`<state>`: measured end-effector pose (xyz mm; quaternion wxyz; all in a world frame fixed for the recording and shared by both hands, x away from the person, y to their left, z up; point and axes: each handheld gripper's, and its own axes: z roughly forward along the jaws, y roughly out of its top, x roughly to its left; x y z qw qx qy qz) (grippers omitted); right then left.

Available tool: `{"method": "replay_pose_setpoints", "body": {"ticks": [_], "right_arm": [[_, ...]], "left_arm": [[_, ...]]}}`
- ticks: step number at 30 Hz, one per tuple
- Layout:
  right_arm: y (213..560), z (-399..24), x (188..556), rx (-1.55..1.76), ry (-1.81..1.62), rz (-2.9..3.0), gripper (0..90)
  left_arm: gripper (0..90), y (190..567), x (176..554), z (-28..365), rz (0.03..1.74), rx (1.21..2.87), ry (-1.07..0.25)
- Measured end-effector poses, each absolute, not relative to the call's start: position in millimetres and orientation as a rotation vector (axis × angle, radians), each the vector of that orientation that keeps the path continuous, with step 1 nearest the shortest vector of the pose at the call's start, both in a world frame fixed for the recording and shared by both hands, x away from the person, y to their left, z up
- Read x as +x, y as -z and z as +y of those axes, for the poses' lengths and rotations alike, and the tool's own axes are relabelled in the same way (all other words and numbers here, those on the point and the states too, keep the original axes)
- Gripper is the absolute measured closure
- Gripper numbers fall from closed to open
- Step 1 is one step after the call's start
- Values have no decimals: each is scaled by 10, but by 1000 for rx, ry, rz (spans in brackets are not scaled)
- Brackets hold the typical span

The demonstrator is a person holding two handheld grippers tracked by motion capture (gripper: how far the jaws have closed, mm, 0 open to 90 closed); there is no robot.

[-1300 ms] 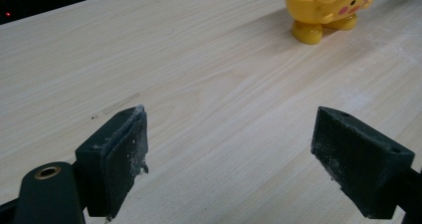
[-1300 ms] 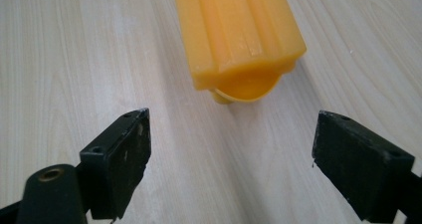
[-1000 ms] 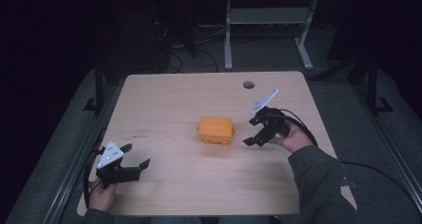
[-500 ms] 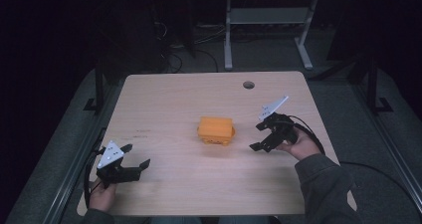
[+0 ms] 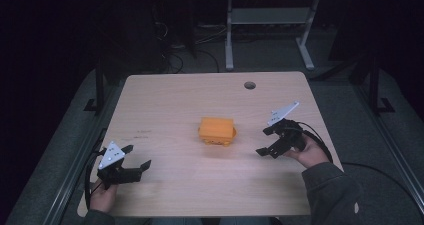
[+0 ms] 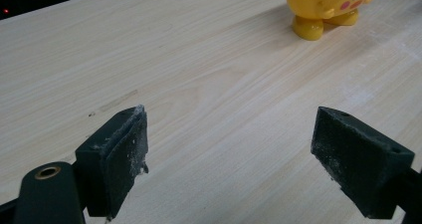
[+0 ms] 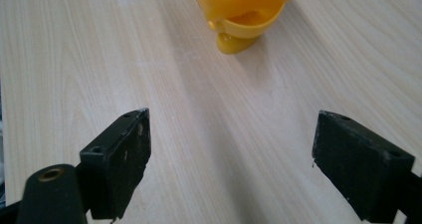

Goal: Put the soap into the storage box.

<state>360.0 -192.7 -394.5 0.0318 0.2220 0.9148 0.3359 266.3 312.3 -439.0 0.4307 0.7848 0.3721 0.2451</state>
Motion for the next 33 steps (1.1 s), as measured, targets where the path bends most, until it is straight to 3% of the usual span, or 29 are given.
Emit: {"method": "replay_pose_setpoints", "body": {"ticks": [33], "right_arm": [[4284, -2356, 3248, 852, -1029, 2780, 151]], "left_arm": [[142, 4404, 2668, 3110, 930, 1961, -607]]}}
